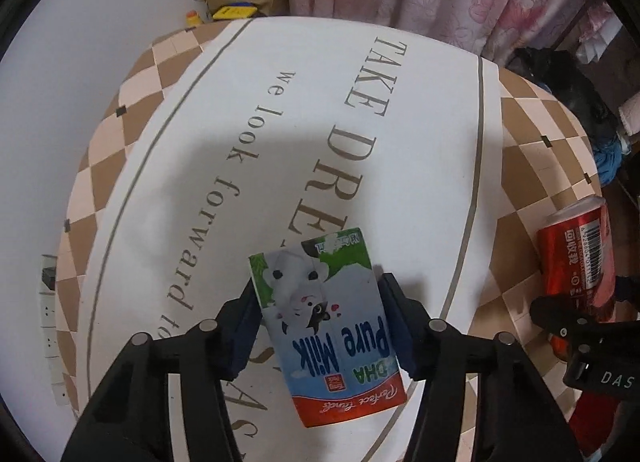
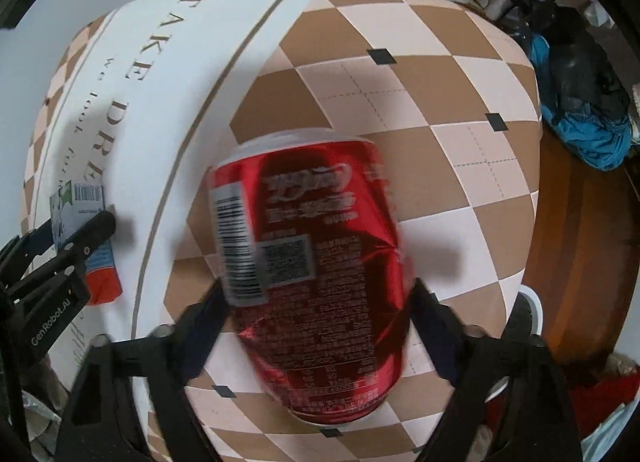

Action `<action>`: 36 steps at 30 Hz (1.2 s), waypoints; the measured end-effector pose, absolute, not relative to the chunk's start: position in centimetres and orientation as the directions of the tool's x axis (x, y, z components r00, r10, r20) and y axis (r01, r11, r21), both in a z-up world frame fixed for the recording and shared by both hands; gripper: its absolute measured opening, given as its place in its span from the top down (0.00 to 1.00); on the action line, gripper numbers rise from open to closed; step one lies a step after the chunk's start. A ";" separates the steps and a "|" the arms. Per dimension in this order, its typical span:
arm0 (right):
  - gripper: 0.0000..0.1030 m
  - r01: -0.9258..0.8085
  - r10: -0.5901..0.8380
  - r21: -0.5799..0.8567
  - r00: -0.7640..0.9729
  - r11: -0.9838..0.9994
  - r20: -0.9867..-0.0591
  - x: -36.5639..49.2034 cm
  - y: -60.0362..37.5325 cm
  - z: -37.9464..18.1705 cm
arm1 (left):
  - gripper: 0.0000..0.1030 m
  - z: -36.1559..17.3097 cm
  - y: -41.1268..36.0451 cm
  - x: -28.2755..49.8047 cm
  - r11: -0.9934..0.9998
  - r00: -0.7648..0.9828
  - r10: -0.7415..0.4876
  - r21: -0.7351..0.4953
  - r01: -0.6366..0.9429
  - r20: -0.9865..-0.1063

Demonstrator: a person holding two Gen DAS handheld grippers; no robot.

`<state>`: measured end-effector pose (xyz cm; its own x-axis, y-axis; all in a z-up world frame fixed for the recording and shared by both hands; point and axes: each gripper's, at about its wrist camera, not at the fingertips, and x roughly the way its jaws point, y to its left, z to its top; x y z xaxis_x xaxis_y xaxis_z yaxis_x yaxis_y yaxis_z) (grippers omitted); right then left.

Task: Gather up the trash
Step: 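Carry the milk carton and red can over the bin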

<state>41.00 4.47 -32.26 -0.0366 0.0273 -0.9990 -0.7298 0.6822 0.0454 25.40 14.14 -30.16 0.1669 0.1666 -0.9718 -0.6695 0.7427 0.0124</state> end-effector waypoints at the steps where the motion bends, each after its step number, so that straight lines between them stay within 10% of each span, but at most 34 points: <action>1: 0.17 -0.733 0.033 0.044 -0.029 0.679 -0.999 40.8 4.4 -32.2 | 0.50 -29.8 13.8 25.1 0.742 0.172 0.178 0.017 -0.670 -0.969; 22: 0.17 -0.587 0.357 0.180 0.200 0.789 -0.913 35.7 -10.7 -20.3 | 0.51 -16.4 2.1 22.6 0.847 0.457 0.306 0.020 -0.531 -0.835; 36: 0.17 -0.419 0.345 0.182 0.355 0.890 -0.869 39.4 -30.6 -13.8 | 0.51 -11.6 -13.3 30.6 0.964 0.612 0.118 -0.057 -0.259 -0.782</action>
<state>39.36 -30.58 -13.80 0.3552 0.3450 -0.8688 -0.4187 0.8897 0.1821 30.61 -13.31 -11.63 0.6116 0.1182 -0.7823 -0.2594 0.9641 -0.0572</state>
